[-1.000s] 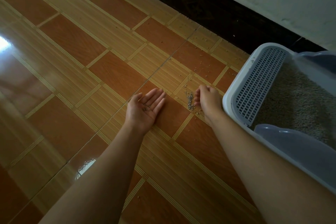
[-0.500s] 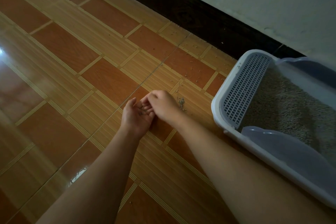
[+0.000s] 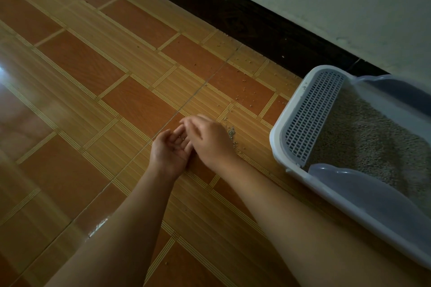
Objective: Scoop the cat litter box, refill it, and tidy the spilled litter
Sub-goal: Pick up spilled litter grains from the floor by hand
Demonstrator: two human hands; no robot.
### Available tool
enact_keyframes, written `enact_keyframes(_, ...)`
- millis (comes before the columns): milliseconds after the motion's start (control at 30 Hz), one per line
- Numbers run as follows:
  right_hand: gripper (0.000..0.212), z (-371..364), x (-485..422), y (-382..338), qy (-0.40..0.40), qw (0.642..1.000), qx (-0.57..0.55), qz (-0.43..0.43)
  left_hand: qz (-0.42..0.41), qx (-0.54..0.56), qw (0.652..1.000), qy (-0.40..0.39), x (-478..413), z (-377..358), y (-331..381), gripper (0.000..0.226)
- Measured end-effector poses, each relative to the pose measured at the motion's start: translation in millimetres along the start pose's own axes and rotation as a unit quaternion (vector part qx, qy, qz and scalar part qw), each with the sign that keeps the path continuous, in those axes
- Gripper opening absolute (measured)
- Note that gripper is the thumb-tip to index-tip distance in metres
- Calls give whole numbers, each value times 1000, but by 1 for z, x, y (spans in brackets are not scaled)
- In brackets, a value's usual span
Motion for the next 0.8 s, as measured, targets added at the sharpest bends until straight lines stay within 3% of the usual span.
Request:
enact_keyframes(67, 35, 3, 2, 23, 24, 998, 37, -46, -9, -12, 1000, 12, 1, -1, 2, 44)
enact_keyframes(167, 42, 0, 6, 60, -15, 992, 86, -94, -10, -24, 999, 27, -2, 0, 8, 40)
enact_keyframes(367, 48, -11, 8, 92, -117, 970, 208, -52, -8, -19, 999, 27, -1, -1, 5, 40)
enact_keyframes(667, 46, -17, 38, 93, -78, 970, 231, 9, -9, -31, 999, 24, 3, -3, 1, 40)
enact_keyframes(800, 64, -17, 54, 90, -55, 976, 210, 21, -7, -38, 999, 18, 6, -2, -2, 40)
Point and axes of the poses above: each hand's wrist, its own x-axis away from the middle knuckle, its own z-axis out of the back of the hand, y = z × x, the point moved 3 cm from there along -x, towards the middle knuckle, and after that the axes turned 15 degrees about x, right-handed, at the moved point
